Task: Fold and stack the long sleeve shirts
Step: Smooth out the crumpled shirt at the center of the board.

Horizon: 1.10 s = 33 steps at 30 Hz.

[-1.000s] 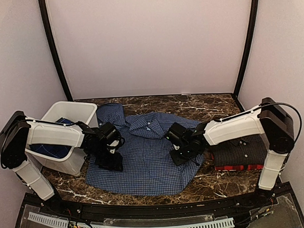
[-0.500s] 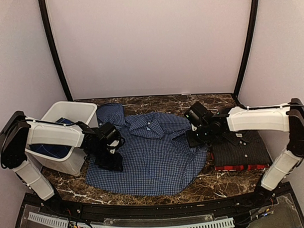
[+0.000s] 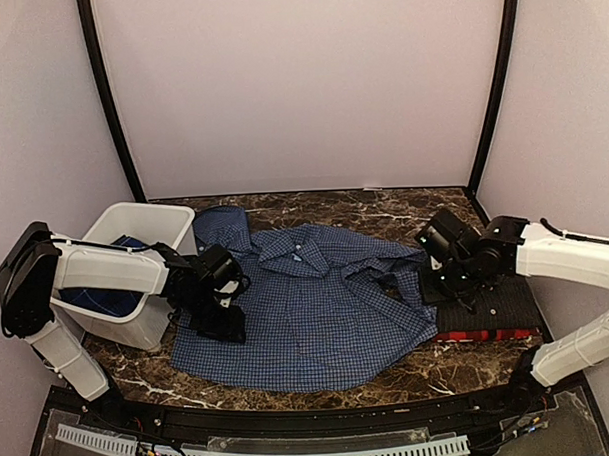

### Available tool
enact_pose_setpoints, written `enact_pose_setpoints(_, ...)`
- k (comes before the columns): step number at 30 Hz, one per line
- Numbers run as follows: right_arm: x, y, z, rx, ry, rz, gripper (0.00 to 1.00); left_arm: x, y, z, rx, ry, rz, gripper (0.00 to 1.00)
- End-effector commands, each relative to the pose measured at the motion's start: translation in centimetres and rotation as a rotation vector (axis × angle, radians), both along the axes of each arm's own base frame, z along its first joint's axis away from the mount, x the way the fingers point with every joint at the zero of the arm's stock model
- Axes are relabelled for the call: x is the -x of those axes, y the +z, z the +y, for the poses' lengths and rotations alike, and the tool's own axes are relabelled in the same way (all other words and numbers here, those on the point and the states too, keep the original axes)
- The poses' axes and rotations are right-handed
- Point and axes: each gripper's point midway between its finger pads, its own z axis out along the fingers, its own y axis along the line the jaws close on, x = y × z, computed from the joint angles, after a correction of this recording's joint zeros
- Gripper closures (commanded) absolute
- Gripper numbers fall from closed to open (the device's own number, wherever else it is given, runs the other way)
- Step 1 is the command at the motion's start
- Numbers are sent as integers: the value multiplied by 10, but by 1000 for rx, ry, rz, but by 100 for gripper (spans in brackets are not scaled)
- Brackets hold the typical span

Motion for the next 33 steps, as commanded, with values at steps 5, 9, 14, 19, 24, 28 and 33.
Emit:
enact_pose_setpoints(5,-63,74,-51,76,-209,-216,100,15,-10,23,-97,-10,64,49)
enact_pose_setpoints(9,-119,113,-73,81,-289,-340,100,14,-9,23,-95,-9,57,49)
enact_pose_setpoints(14,-194,165,-111,76,-391,-496,100,14,-9,21,-89,-18,56,49)
enact_pose_setpoints(19,-258,207,-143,143,-441,-632,100,13,-8,22,-90,-28,50,49)
enact_pose_setpoints(24,-312,235,-163,163,-475,-737,100,12,-6,21,-83,-28,42,49)
enact_pose_setpoints(28,-345,244,-173,192,-492,-791,100,11,-7,18,-72,-25,42,49)
enact_pose_setpoints(33,-369,233,-192,227,-520,-814,100,9,-5,14,-61,-24,43,49)
